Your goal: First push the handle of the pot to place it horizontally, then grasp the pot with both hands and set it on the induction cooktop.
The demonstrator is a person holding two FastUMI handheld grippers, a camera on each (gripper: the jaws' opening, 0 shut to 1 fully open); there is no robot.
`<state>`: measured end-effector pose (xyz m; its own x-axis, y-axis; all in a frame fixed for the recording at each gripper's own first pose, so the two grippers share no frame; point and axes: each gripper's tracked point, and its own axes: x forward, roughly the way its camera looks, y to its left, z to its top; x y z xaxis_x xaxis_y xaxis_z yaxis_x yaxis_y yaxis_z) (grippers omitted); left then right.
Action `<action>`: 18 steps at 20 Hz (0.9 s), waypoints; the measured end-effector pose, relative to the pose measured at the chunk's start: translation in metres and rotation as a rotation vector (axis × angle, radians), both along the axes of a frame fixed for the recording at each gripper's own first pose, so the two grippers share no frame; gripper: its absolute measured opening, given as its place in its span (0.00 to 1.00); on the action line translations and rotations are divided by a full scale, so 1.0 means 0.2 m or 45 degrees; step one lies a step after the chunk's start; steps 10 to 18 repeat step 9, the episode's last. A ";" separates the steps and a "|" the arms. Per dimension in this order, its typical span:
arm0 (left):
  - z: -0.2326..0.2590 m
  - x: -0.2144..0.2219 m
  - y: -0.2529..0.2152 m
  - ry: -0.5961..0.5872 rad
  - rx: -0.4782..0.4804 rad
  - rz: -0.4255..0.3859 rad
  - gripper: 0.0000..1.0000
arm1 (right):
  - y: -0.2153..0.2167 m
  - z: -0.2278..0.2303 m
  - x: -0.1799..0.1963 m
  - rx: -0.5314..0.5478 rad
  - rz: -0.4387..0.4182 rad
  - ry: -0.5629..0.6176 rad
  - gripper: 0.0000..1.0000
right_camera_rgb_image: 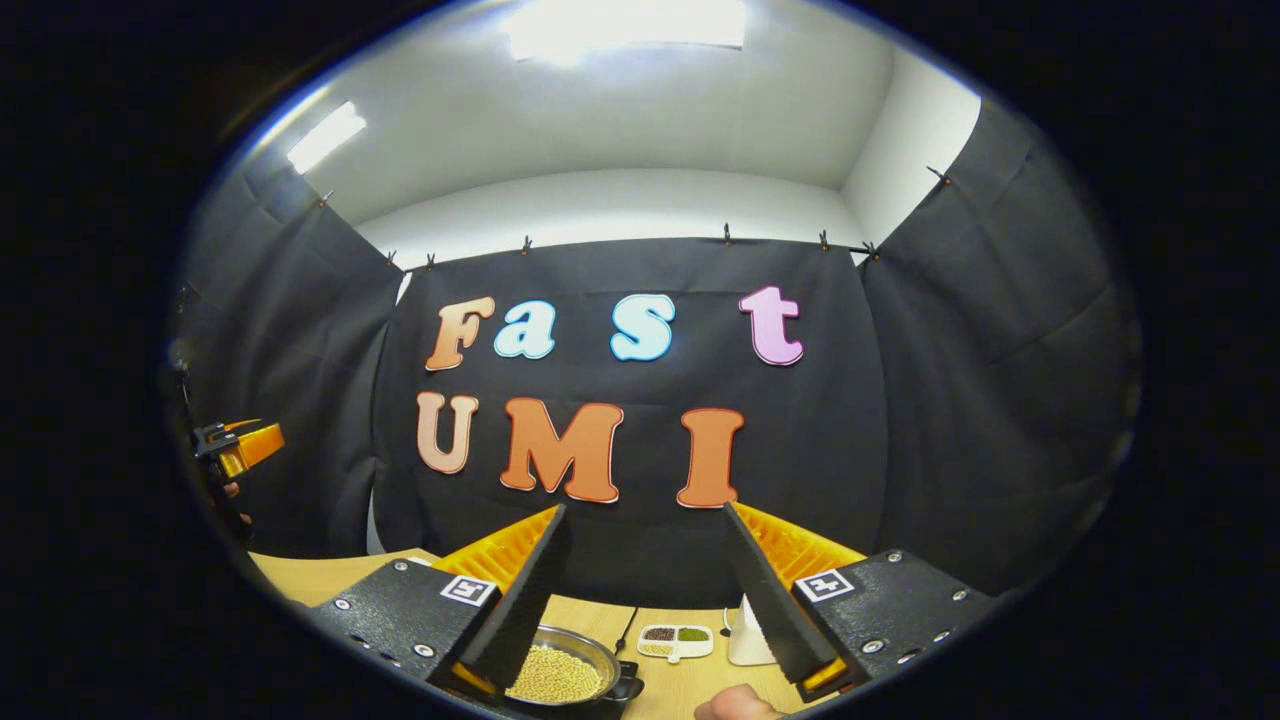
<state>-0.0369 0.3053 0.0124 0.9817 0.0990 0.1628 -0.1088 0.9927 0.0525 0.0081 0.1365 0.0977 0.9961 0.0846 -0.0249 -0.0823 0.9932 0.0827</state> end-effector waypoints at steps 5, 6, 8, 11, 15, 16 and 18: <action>0.03 -0.06 0.00 -0.063 0.030 0.016 0.78 | 0.03 -0.02 -0.04 -0.051 0.047 -0.042 0.93; 0.01 -0.05 0.01 -0.047 0.035 0.016 0.79 | 0.03 -0.02 -0.04 -0.049 0.049 -0.045 0.97; -0.03 -0.03 0.01 -0.013 0.039 0.022 0.79 | 0.06 -0.02 -0.05 -0.045 0.066 -0.057 0.94; -0.06 -0.02 0.00 0.002 0.039 0.032 0.78 | 0.09 -0.02 -0.03 -0.045 0.076 -0.067 0.94; -0.06 -0.02 0.00 0.002 0.039 0.032 0.78 | 0.09 -0.02 -0.03 -0.045 0.076 -0.067 0.94; -0.06 -0.02 0.00 0.002 0.039 0.032 0.78 | 0.09 -0.02 -0.03 -0.045 0.076 -0.067 0.94; -0.06 -0.02 0.00 0.002 0.039 0.032 0.78 | 0.09 -0.02 -0.03 -0.045 0.076 -0.067 0.94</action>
